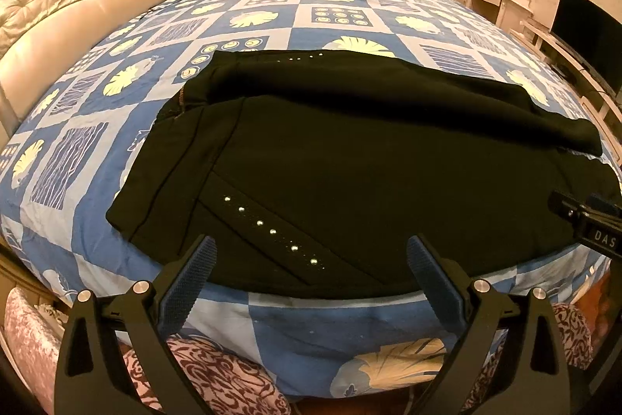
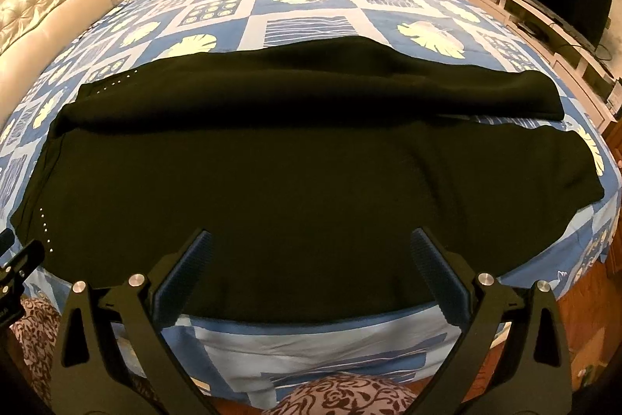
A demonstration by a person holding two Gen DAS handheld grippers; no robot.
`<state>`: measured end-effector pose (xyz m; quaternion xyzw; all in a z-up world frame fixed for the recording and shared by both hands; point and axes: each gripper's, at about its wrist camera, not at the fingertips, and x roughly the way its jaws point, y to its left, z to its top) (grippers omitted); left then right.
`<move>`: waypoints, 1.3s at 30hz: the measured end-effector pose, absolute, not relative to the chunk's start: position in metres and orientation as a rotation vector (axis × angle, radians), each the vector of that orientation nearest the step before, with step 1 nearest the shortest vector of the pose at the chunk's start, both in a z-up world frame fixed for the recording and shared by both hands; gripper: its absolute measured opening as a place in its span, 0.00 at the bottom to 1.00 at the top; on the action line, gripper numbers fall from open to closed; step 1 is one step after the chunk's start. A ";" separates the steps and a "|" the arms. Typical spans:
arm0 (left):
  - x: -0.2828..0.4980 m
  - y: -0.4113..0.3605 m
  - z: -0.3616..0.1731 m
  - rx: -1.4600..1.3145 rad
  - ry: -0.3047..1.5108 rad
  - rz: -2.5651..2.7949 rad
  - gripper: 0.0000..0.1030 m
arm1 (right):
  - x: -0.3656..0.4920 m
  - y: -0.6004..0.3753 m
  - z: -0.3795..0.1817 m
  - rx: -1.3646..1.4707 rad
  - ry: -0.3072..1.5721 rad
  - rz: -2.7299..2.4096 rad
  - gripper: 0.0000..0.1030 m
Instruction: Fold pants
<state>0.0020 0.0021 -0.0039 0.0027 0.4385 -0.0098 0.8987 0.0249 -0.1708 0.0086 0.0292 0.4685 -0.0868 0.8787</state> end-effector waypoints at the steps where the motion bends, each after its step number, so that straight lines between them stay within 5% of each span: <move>1: 0.001 0.002 -0.005 0.006 0.908 -0.021 0.95 | 0.025 -0.171 0.009 0.060 0.978 -0.180 0.98; 39: 0.003 0.003 -0.009 -0.001 0.934 -0.053 0.95 | 0.025 -0.166 0.005 0.081 1.010 -0.131 0.98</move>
